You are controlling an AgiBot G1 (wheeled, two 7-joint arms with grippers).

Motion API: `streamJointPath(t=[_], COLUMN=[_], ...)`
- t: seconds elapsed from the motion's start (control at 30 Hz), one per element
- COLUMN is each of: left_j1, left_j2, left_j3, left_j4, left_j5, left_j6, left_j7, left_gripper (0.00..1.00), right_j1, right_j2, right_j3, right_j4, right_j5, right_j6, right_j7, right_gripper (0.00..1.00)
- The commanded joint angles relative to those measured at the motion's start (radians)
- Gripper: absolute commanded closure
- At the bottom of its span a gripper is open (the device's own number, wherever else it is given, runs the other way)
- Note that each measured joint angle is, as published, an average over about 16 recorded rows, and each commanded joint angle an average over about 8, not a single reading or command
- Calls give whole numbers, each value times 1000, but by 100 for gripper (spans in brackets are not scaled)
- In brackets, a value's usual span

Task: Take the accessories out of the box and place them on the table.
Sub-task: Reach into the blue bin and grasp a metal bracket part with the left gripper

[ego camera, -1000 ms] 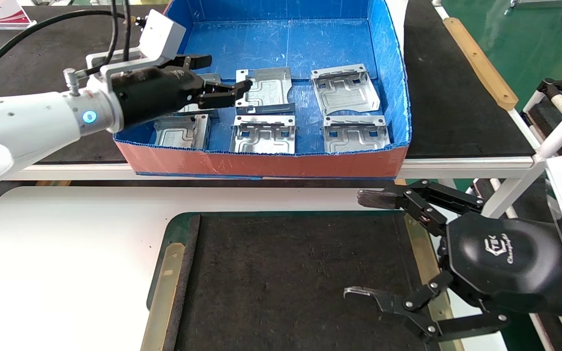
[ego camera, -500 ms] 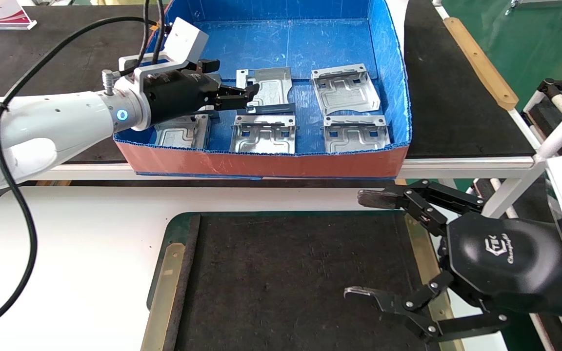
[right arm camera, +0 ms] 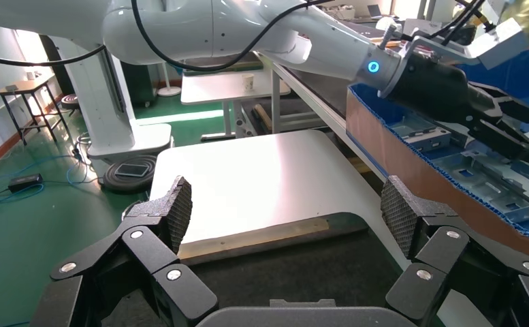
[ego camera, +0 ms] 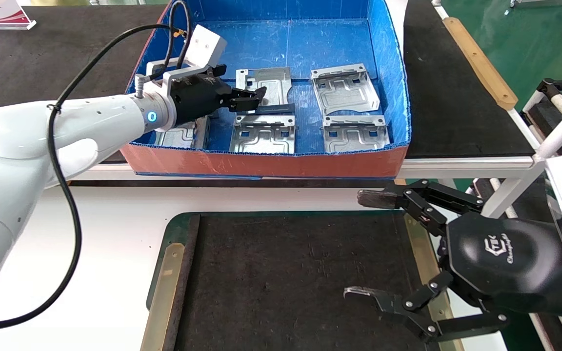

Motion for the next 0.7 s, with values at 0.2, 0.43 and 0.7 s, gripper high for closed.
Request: streamJointPath(t=[0.2, 0.43, 0.7], left_j1=[-9, -10, -9], left_j2=[23, 23, 19], left_j3=[15, 17, 14], left_j4=[34, 35, 30], left_j5=[10, 10, 11], left_j6=[-45, -49, -41], left_j7=[-13, -14, -11], left_gripper=[11, 96, 100], right_j1=[0, 0, 0], right_j2=[0, 0, 0], right_j3=[0, 0, 0], right_j4=[0, 0, 0], right_j5=[0, 0, 0], right_j6=[0, 0, 0], right_j7=[0, 0, 0], right_gripper=[47, 100, 100])
